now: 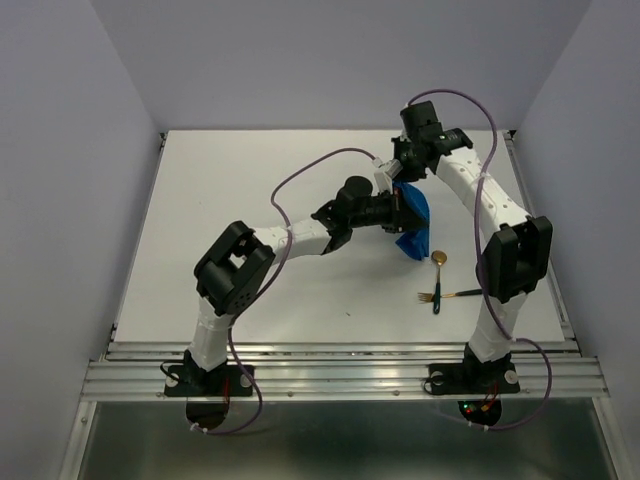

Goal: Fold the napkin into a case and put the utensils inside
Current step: Turn over the upper triangle folded napkin at the center of the board.

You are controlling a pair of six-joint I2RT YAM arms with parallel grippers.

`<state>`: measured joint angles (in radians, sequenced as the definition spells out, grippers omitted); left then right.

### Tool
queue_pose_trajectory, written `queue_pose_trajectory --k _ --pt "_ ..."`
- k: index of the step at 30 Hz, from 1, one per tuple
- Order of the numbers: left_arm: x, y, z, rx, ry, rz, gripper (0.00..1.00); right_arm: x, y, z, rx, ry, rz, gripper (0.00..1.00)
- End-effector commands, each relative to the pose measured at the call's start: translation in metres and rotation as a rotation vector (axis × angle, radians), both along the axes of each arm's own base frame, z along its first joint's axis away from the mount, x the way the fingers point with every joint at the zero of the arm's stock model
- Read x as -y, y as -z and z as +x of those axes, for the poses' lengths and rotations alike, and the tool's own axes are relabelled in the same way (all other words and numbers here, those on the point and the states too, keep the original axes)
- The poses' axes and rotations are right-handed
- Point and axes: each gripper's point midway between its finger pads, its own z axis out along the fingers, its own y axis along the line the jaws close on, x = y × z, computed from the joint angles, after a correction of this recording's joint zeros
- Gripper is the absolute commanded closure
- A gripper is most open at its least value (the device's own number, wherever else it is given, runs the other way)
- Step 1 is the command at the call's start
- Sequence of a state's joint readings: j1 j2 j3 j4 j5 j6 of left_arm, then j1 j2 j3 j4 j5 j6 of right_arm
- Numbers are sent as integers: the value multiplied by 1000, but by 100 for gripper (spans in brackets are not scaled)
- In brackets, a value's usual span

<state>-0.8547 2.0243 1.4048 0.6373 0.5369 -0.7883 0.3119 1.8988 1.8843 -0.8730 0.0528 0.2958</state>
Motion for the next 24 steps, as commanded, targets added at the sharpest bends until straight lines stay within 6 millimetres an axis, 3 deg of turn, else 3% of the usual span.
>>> queue_pose_trajectory --k 1,5,11,14,15,16,17,18,19,21,22,24 --pt "-24 -53 -33 90 89 -100 100 -47 -28 16 149 -48 169 99" --pt "-35 -42 -33 89 61 -52 100 -53 -39 19 200 -17 248 99" --pt "-44 -60 -20 150 0 -1 100 -46 -73 23 285 28 286 99" --pt "-34 -65 -13 156 8 12 100 -22 -73 29 278 64 306 99" --pt "-28 -52 -12 132 18 38 100 -11 -71 30 276 84 303 99" --pt "-19 -64 -8 158 22 22 100 13 -63 32 266 127 288 99" --pt "-10 -64 -12 157 38 26 100 25 -67 31 276 143 288 99" --pt "-1 -45 -10 131 49 61 100 37 -68 30 279 154 290 99" --pt "10 -63 -7 158 56 34 100 62 -68 32 285 195 282 99" --pt "34 -67 -4 164 86 27 100 97 -71 30 298 243 278 99" --pt "42 -70 -3 166 94 21 100 95 -74 27 299 233 285 99" --pt "62 -80 -1 171 126 -2 100 121 -83 26 321 279 266 99"
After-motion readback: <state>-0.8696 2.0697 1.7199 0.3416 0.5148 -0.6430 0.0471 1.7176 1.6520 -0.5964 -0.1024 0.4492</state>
